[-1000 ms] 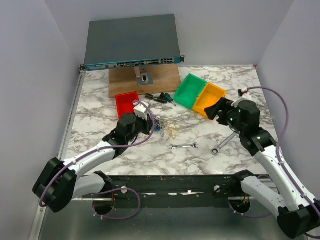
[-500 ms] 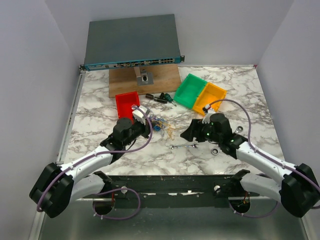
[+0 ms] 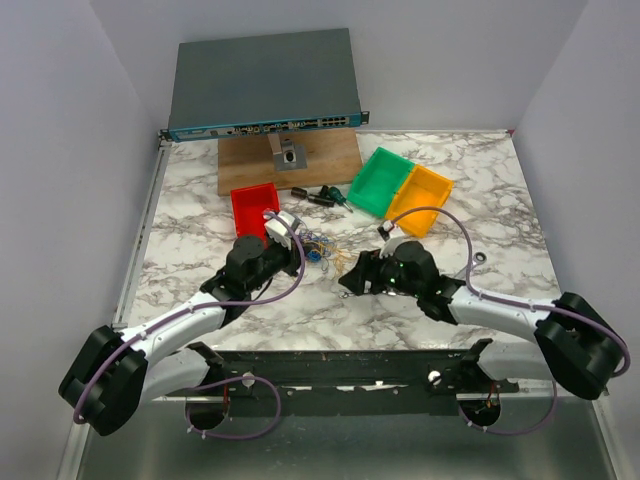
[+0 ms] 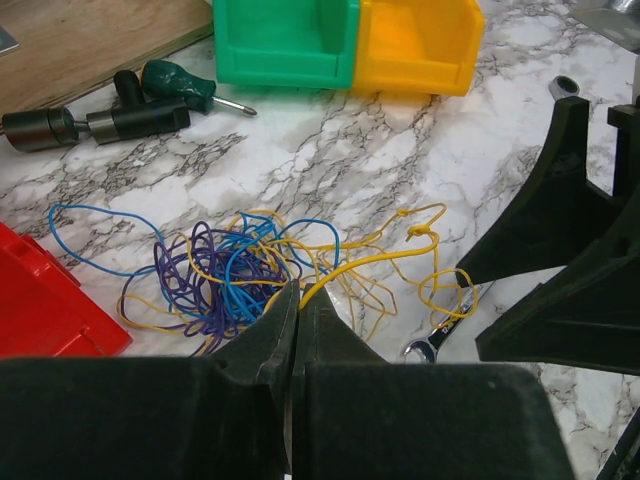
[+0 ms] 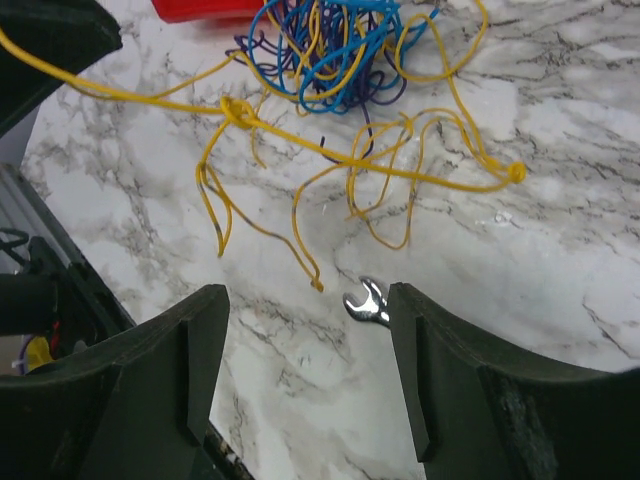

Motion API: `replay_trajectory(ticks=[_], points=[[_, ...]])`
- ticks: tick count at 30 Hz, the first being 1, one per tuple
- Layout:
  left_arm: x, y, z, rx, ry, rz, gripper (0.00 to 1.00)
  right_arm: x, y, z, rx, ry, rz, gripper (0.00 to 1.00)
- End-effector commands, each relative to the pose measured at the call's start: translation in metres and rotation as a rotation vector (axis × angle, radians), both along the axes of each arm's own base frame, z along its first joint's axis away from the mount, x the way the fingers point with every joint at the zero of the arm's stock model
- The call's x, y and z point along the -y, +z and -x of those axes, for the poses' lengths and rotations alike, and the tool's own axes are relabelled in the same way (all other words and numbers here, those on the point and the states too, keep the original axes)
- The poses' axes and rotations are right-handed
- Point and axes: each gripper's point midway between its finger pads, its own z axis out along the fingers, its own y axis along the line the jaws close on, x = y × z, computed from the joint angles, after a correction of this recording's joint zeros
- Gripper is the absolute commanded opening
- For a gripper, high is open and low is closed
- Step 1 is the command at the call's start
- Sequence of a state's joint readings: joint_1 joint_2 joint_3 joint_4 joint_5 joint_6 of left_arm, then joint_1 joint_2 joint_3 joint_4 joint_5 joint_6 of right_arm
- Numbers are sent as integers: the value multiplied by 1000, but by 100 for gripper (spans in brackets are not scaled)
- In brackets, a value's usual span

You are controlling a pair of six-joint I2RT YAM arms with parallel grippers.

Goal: Untangle the cables

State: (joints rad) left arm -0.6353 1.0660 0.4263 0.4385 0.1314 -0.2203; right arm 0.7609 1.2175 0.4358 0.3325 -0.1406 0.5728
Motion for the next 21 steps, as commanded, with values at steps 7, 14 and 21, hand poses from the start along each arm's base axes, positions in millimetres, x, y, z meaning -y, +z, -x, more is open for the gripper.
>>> replay_trajectory(ticks=[7,14,21], points=[[1,8,-4,24,5,-4,0,-21,25,-51,149,-146,-29,21],[-46,0,-23,9,285,-24,0,95,37,-64,143,-709,135,1],[-87,-16,-34,-58,520,-89,0,242,116,-23,218,-1304,209,1]])
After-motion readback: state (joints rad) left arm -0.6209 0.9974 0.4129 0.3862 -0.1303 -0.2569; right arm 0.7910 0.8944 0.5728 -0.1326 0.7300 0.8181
